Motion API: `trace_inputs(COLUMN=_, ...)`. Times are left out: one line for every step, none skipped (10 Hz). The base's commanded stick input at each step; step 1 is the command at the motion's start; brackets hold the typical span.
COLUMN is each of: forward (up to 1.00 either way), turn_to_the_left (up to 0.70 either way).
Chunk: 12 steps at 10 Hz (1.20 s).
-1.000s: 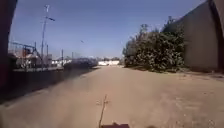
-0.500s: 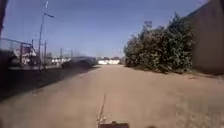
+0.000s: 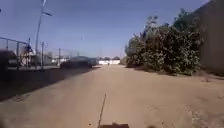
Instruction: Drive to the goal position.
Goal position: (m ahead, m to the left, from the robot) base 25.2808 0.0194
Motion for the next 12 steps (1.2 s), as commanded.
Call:
trace_inputs(forward=1.00, turn_to_the_left=0.00)
trace_inputs(forward=1.00, turn_to_the_left=0.00)
trace_inputs(forward=1.00, turn_to_the_left=0.00)
trace_inputs(forward=1.00, turn_to_the_left=0.00)
trace_inputs(forward=1.00, turn_to_the_left=0.00)
trace_inputs(forward=1.00, turn_to_the_left=0.00)
trace_inputs(forward=1.00, turn_to_the_left=0.00)
trace_inputs(forward=1.00, turn_to_the_left=0.00)
trace_inputs(forward=1.00, turn_to_the_left=0.00)
trace_inputs(forward=1.00, turn_to_the_left=0.00)
trace_inputs(forward=1.00, turn_to_the_left=0.00)
trace_inputs(forward=1.00, turn_to_the_left=0.00)
